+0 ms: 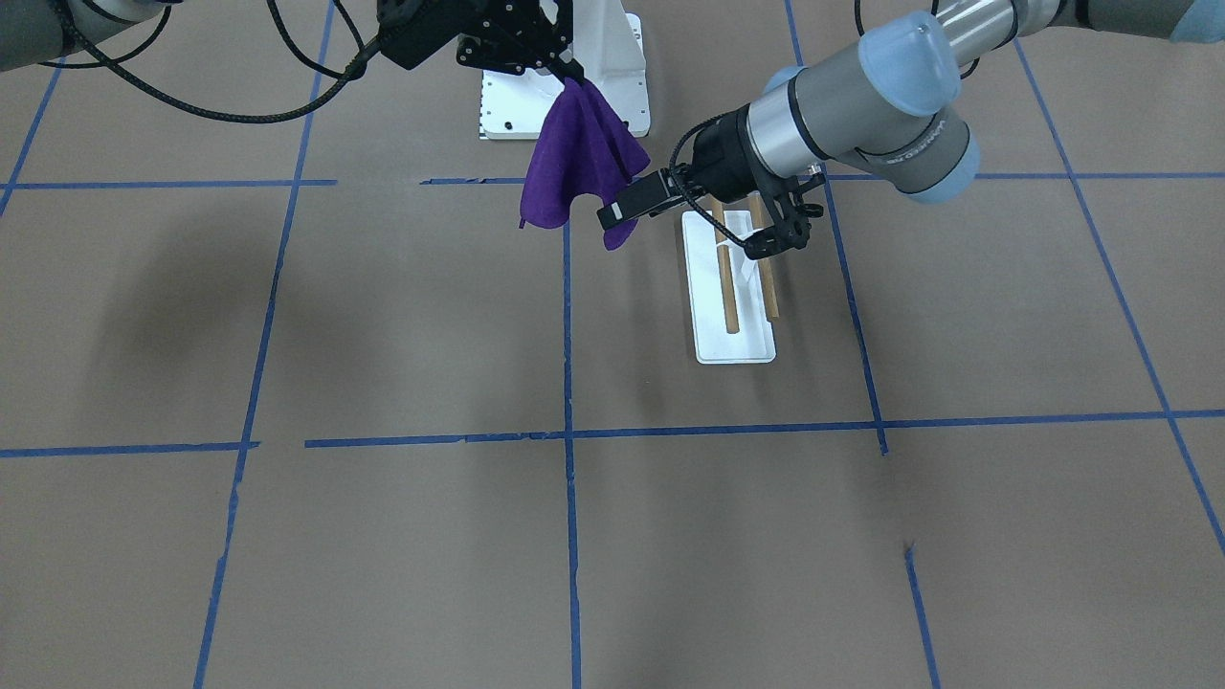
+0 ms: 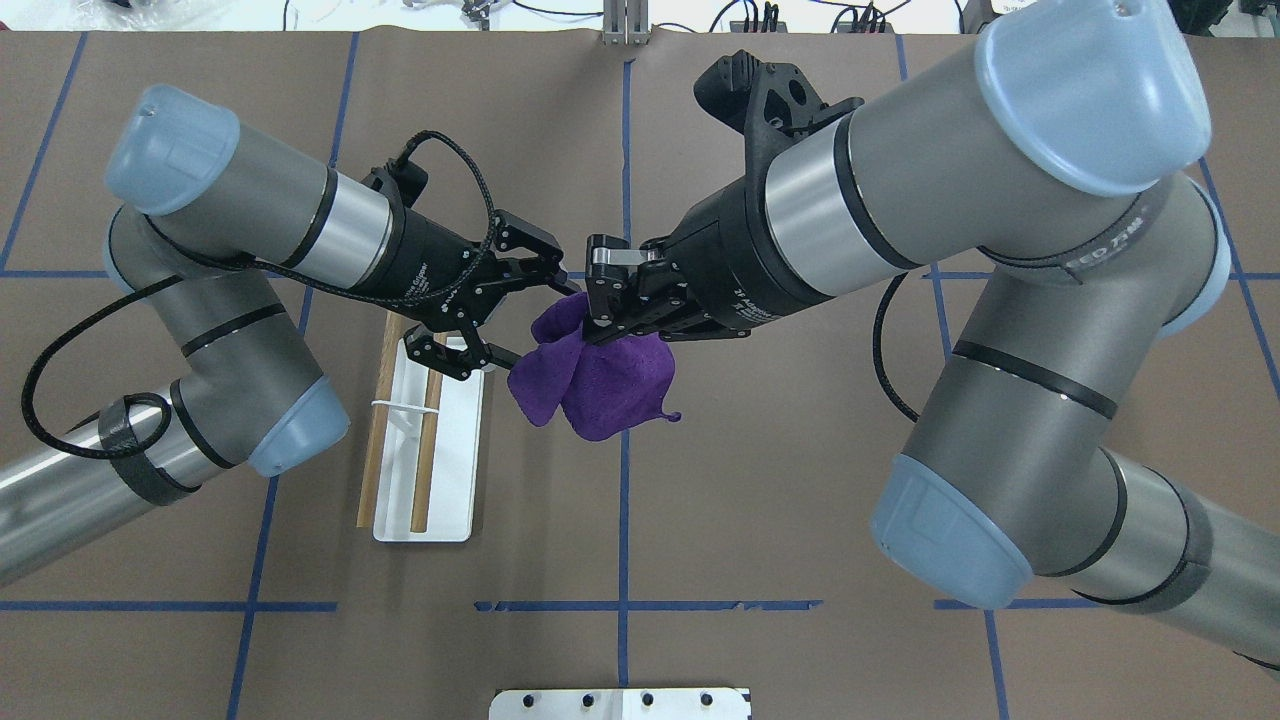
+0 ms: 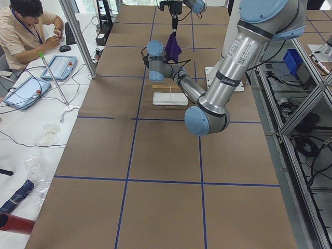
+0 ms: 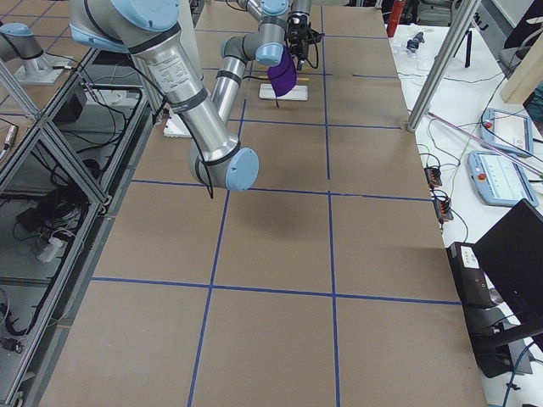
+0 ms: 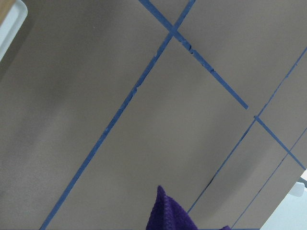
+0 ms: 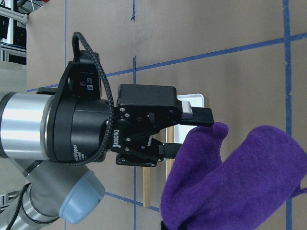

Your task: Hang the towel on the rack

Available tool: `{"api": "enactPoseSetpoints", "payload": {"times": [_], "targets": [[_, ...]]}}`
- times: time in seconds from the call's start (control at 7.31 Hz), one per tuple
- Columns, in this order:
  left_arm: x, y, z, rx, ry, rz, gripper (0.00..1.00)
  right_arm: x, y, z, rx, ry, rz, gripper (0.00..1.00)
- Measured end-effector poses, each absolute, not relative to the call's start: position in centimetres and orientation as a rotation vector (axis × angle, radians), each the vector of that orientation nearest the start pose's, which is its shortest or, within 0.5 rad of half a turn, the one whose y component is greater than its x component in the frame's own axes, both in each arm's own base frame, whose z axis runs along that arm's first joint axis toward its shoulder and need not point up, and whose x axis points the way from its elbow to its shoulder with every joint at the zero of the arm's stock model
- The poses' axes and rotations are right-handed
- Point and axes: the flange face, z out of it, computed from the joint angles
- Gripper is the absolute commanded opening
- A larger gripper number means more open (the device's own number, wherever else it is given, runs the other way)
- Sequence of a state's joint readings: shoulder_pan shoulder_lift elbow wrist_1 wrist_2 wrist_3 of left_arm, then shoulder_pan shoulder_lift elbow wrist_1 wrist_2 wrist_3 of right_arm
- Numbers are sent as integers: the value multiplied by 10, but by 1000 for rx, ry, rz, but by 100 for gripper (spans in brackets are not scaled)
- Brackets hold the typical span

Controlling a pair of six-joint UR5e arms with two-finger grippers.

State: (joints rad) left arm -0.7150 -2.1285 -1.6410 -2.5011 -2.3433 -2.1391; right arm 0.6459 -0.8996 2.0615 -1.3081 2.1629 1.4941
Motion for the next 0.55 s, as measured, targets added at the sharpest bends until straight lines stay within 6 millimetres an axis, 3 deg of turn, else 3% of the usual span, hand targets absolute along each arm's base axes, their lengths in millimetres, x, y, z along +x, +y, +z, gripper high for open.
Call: {"api": "enactPoseSetpoints", "payload": {"times": [0.14, 0.55], "targets": [[429, -447, 193, -495, 1497, -408, 1, -365, -373, 48, 32, -1451, 43, 0], [433, -443, 193, -487, 1503, -390, 0, -363, -371, 50, 33, -1453, 40, 0]]}}
